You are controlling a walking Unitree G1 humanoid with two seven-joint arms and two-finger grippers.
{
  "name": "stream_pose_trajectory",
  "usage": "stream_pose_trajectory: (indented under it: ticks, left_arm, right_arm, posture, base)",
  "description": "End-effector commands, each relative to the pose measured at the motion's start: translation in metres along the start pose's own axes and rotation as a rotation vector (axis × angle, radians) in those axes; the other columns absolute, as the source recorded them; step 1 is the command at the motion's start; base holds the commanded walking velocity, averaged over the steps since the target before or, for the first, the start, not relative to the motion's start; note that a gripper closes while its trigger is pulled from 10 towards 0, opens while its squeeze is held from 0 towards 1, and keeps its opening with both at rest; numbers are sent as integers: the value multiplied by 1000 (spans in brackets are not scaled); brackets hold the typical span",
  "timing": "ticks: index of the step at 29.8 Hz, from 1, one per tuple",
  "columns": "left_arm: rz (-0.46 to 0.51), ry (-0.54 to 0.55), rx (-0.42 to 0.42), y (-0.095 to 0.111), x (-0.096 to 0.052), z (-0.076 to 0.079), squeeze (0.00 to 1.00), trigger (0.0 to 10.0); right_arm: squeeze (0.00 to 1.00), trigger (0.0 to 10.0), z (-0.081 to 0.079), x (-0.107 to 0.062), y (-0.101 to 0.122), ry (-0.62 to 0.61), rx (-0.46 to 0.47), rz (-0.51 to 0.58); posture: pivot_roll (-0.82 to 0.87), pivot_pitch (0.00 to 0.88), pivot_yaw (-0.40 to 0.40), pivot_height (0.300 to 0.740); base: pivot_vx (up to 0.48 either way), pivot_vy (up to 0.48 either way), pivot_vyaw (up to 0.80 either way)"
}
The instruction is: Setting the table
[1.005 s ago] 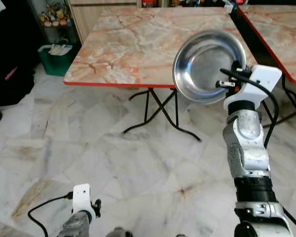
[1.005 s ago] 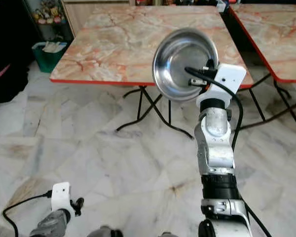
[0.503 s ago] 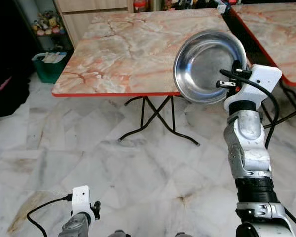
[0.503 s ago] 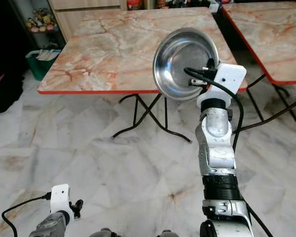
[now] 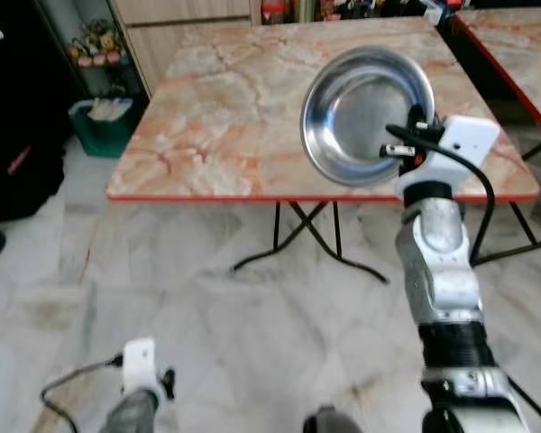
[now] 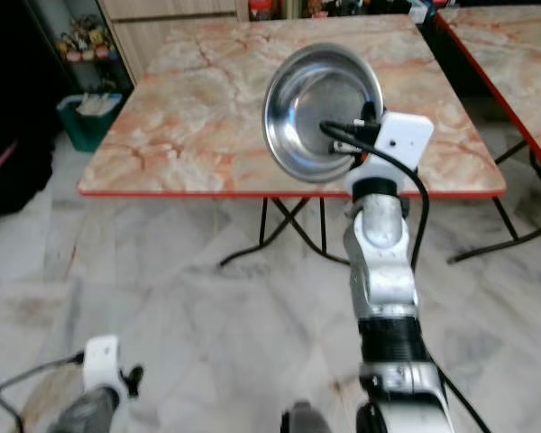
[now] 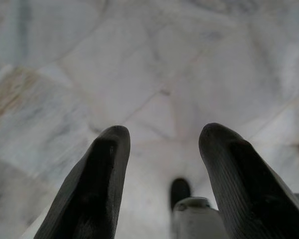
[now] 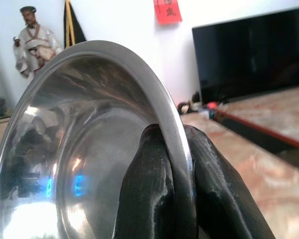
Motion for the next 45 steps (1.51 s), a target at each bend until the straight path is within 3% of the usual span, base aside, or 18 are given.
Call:
stream_pose_trajectory:
  ticks: [1, 13, 31, 35, 43, 45]
  left_arm:
    - [-10, 21, 14, -2, -1, -11, 0, 10000]
    - [-12, 6, 18, -2, -1, -7, 0, 10000]
    - [-22, 1, 7, -4, -1, -5, 0, 10000]
    - [-25, -1, 10, -5, -1, -4, 0, 10000]
    - [-23, 0, 15, -5, -1, -5, 0, 10000]
    - [-25, -1, 24, -5, -1, -5, 0, 10000]
  right_arm:
    - [0, 10000, -6, 1, 14, 7, 25, 51]
    - [0, 10000, -6, 1, 10, 4, 45, 31]
    - [0, 10000, 9, -8, -17, -87, 186, -117]
    - [0, 10000, 36, -16, -59, -262, 436, -299]
    - [0, 10000, 26, -22, -85, -257, 507, -423]
    - [0, 10000, 17, -29, -104, -238, 516, -511]
  posture:
    - [-67, 116, 50, 736]
    - [-71, 113, 52, 740]
    - [-79, 149, 50, 740]
    - [-79, 155, 53, 740]
    - [-70, 142, 53, 740]
    - [-66, 142, 54, 740]
  base:
    - [480, 0, 0]
    - [445, 0, 0]
    - [0, 0, 0]
    - [0, 0, 0]
    - [0, 0, 0]
    - [0, 0, 0]
Point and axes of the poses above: a point about 5 cm out from each wrist's last joint towards the gripper, its own x axis pointing out of the wrist towards the gripper, its own y axis along the axis of the wrist's last joint, z = x × y, the point moved 5 cm from there along x, pointing out of the wrist towards the gripper, and after that the axes turned 12 degrees about -x, right-handed, at the moved point
